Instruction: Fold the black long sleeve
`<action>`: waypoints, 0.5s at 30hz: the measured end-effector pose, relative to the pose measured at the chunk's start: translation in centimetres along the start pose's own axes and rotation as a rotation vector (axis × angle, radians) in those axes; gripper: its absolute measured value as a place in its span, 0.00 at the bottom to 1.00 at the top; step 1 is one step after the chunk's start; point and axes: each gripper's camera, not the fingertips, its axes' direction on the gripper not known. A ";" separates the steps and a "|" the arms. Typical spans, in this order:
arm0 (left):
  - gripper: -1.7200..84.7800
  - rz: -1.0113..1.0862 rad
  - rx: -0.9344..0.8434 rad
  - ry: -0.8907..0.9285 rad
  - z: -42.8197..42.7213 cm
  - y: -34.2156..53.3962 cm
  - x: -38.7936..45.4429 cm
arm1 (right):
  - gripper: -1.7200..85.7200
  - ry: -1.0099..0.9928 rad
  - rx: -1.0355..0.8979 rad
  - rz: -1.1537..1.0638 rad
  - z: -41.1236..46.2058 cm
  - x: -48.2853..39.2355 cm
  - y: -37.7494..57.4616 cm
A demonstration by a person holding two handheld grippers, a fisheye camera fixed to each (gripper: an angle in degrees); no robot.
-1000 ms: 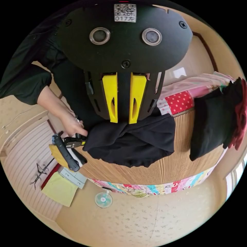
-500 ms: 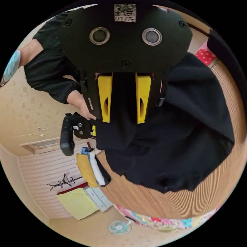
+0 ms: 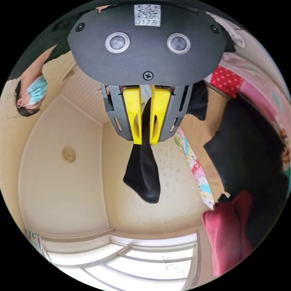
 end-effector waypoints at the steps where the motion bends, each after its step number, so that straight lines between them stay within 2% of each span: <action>1: 0.08 0.010 -0.006 -0.052 -1.1 -0.4 -0.3 | 0.11 -0.020 0.002 0.000 -0.7 0.3 0.1; 4: 0.08 -0.031 -0.036 -0.050 -2.5 -0.7 -2.6 | 0.16 -0.166 0.061 -0.027 -3.3 -0.2 -0.2; 7: 0.08 -0.082 -0.048 -0.026 -2.9 -0.2 -4.9 | 0.16 -0.397 0.016 -0.244 -4.1 -3.1 -2.2; 9: 0.08 -0.093 -0.051 -0.013 -3.0 0.1 -5.7 | 0.16 -0.372 -0.021 -0.334 -2.9 -4.9 -3.3; 12: 0.08 -0.090 -0.051 -0.014 -3.1 0.3 -6.2 | 0.15 -0.185 -0.125 -0.402 1.8 -6.6 -4.4; 15: 0.08 -0.089 -0.059 -0.015 -3.3 0.0 -6.6 | 0.10 -0.317 -0.152 -0.333 2.2 -4.7 -5.3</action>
